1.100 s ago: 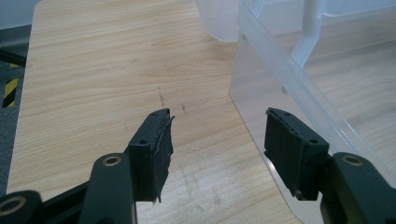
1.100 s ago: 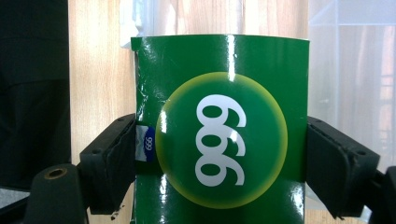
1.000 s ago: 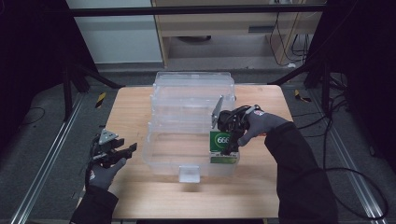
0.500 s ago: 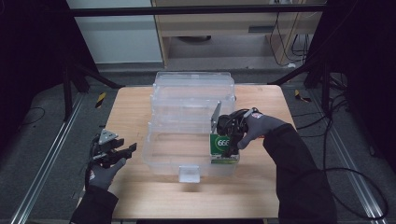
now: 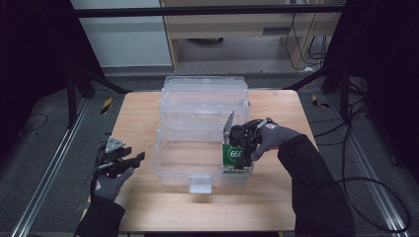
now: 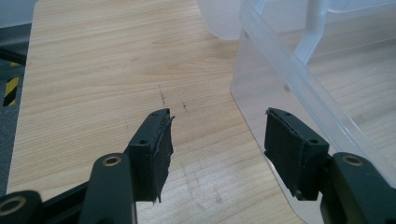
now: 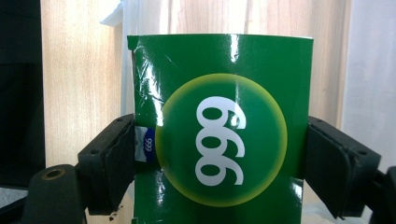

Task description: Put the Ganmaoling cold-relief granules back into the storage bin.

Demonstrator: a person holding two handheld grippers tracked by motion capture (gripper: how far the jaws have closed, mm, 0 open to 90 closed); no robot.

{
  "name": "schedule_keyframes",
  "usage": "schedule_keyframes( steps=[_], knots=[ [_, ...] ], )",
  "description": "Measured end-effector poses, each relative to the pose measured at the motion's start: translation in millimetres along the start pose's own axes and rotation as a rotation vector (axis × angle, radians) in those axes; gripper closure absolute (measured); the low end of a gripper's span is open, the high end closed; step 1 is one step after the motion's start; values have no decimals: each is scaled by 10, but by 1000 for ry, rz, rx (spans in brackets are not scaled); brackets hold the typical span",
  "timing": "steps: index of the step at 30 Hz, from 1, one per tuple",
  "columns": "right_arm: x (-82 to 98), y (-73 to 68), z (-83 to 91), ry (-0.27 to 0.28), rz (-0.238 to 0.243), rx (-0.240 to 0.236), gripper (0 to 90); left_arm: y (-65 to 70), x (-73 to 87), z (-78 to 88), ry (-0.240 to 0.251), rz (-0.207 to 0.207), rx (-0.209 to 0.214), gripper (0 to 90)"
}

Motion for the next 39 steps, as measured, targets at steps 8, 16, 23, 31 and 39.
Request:
schedule_keyframes(
  steps=[8,16,23,31,39],
  knots=[
    [5,-14,-39,2,-5,7,179,3,2,-3,-1,0,0,409],
    [7,-24,-56,19,-14,22,167,6,3,-5,-2,-1,0,408],
    [13,-34,-31,32,-36,42,179,7,4,-6,-2,0,0,408],
    [35,-35,62,67,-86,96,195,12,2,0,0,-1,-1,409],
    [40,-75,268,132,-119,163,208,28,-15,13,13,-4,2,410]
  ],
)
Point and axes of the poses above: each handheld gripper's, and its own axes: z roughly backward along the jaws, x roughly out of its underside, y roughly to its right, the point moved 8 cm from there along -z, roughly forward along the jaws, and after that the axes turned 6 degrees about z, right-handed, at the moved point
